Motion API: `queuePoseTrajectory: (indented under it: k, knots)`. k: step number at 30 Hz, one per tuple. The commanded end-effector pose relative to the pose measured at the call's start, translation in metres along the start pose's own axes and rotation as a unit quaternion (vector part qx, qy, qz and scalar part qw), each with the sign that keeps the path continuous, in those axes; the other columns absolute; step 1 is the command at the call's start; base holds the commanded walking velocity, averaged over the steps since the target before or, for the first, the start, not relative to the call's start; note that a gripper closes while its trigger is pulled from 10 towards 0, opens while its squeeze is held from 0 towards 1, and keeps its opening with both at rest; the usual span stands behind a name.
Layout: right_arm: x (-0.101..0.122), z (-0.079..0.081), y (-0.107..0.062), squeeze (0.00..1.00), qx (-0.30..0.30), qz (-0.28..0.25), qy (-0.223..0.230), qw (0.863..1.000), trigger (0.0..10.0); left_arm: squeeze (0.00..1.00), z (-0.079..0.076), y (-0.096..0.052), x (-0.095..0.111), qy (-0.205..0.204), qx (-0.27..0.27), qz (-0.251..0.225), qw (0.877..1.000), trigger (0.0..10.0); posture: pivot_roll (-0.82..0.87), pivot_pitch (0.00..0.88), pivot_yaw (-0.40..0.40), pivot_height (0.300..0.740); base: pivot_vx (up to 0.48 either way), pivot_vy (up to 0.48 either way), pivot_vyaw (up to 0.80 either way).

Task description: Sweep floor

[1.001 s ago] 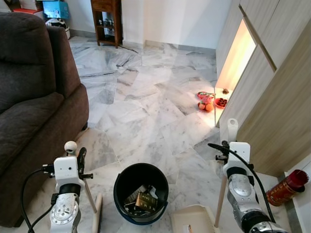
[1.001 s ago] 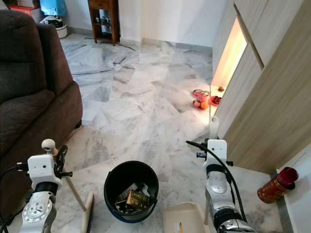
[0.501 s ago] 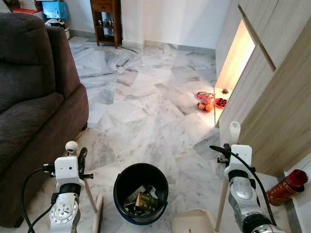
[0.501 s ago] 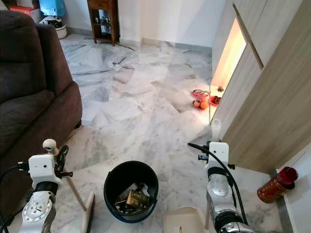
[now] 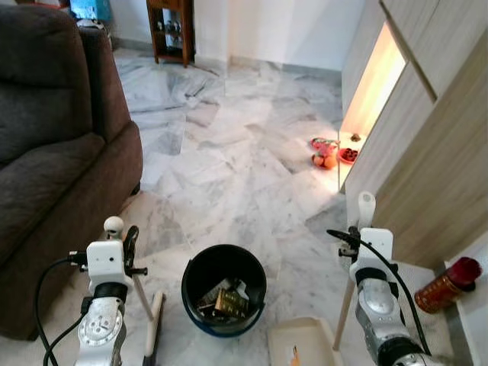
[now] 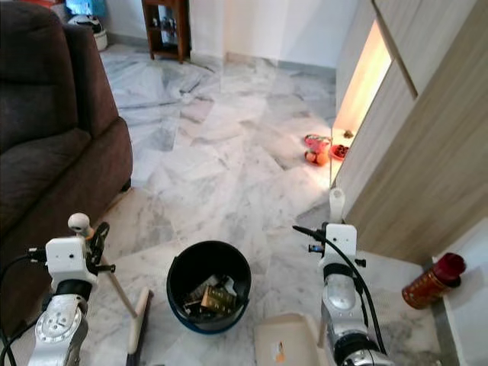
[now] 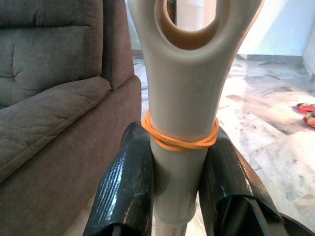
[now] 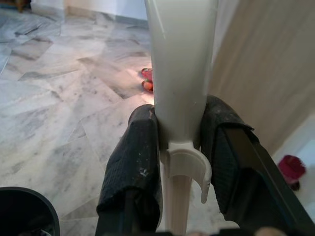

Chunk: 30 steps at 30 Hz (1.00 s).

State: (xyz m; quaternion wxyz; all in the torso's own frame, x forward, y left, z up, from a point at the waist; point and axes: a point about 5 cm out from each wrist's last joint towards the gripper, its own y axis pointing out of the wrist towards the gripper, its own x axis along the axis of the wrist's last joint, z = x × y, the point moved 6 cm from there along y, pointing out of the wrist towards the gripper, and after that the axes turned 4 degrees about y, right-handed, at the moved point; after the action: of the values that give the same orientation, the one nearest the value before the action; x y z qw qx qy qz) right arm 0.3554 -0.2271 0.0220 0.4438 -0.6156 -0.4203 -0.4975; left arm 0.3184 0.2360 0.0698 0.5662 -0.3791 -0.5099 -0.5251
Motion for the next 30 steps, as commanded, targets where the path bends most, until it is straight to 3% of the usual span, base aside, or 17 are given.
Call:
queuePoseTrajectory:
  k: [1, 26, 30]
  knots:
    - [0.004, -0.006, 0.001, 0.00, -0.010, -0.011, 0.002, 1.000, 10.0, 0.00, -0.004, 0.001, 0.004, 0.004, -0.009, -0.010, 1.000, 10.0, 0.15, 0.000, -0.061, 0.740, -0.266, 0.000, 0.00]
    - [0.008, 0.000, 0.003, 0.00, -0.008, -0.015, 0.012, 1.000, 10.0, 0.00, 0.002, 0.004, 0.003, 0.005, -0.005, -0.010, 1.000, 10.0, 0.15, 0.000, -0.058, 0.740, -0.262, 0.000, 0.00]
    - [0.010, 0.007, 0.004, 0.00, -0.005, -0.016, 0.019, 1.000, 10.0, 0.00, 0.004, 0.010, 0.005, 0.009, -0.006, -0.009, 1.000, 10.0, 0.14, 0.000, -0.039, 0.740, -0.191, 0.000, 0.00]
